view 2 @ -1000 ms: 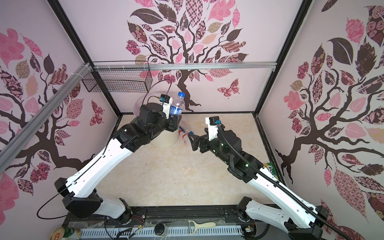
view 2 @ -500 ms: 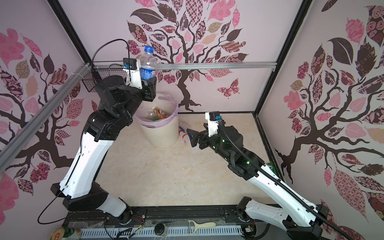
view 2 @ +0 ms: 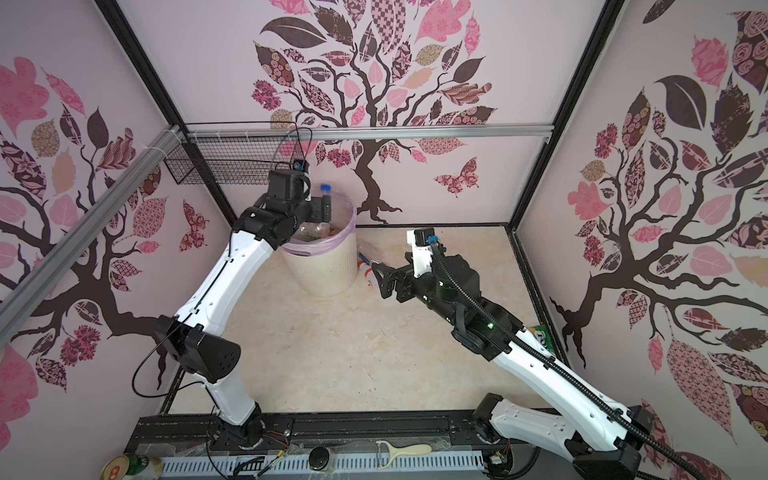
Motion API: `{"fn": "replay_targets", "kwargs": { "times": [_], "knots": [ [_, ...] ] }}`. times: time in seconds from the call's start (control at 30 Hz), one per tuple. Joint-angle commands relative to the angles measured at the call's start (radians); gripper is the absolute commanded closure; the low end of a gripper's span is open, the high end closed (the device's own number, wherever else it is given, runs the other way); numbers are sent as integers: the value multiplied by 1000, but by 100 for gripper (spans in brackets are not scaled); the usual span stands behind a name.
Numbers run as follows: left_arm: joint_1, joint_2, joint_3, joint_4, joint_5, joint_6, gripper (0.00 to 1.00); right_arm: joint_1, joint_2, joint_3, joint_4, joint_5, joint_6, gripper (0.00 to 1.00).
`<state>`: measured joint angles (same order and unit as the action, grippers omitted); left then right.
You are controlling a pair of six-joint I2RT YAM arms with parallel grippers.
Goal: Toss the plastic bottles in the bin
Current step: 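Open left gripper above the bin to drop the blue-labelled bottle, then lower left arm toward remaining bottles while right gripper moves toward them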
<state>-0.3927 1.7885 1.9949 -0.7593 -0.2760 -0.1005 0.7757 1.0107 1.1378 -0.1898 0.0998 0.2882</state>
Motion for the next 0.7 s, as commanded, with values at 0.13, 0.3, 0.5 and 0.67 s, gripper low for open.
{"fn": "replay_targets", "kwargs": {
  "times": [0.13,0.3,0.5,0.67],
  "knots": [
    [-83,-231,-23,70,-6,17,2,-6,2,-42,38,-13,20,0],
    [-146,-260,-26,79,-18,26,2,-6,4,-56,34,7,29,0],
    [-193,-294,-95,109,-3,-8,2,-6,-13,-68,4,74,16,0],
    [-280,-326,-155,129,13,-36,2,-32,-26,-90,-29,198,1,0]
  ]
}}
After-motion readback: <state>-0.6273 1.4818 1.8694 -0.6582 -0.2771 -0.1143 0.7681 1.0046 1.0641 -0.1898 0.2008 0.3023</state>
